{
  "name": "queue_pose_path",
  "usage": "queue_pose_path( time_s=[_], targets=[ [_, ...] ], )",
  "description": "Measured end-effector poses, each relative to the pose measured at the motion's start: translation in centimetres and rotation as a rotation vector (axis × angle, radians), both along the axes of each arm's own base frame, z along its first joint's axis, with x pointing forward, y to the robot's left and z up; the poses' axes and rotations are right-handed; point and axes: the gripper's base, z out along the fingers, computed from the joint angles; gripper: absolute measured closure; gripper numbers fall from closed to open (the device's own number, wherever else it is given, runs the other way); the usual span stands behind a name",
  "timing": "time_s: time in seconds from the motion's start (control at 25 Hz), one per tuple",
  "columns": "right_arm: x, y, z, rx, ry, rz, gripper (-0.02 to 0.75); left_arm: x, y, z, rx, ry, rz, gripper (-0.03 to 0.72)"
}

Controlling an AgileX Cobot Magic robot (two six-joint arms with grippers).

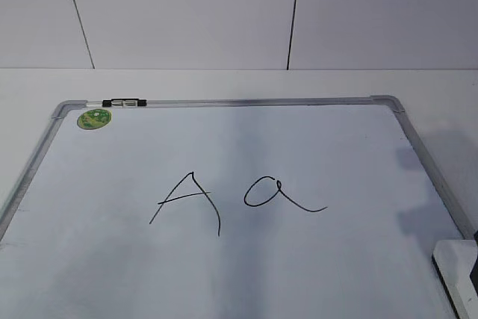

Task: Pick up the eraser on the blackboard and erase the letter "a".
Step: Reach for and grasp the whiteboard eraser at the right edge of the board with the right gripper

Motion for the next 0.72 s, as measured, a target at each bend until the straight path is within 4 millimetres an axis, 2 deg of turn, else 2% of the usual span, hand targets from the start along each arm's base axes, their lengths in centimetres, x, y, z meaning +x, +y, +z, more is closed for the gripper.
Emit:
queue_pose_path(
  time_s=[0.72],
  targets=[
    [0.27, -0.27, -0.01, -0.032, -0.025, 0.013, 0.104, 0.0, -0.04, 0.0, -0.004, 0.0, -0.003, 0.451]
  ],
)
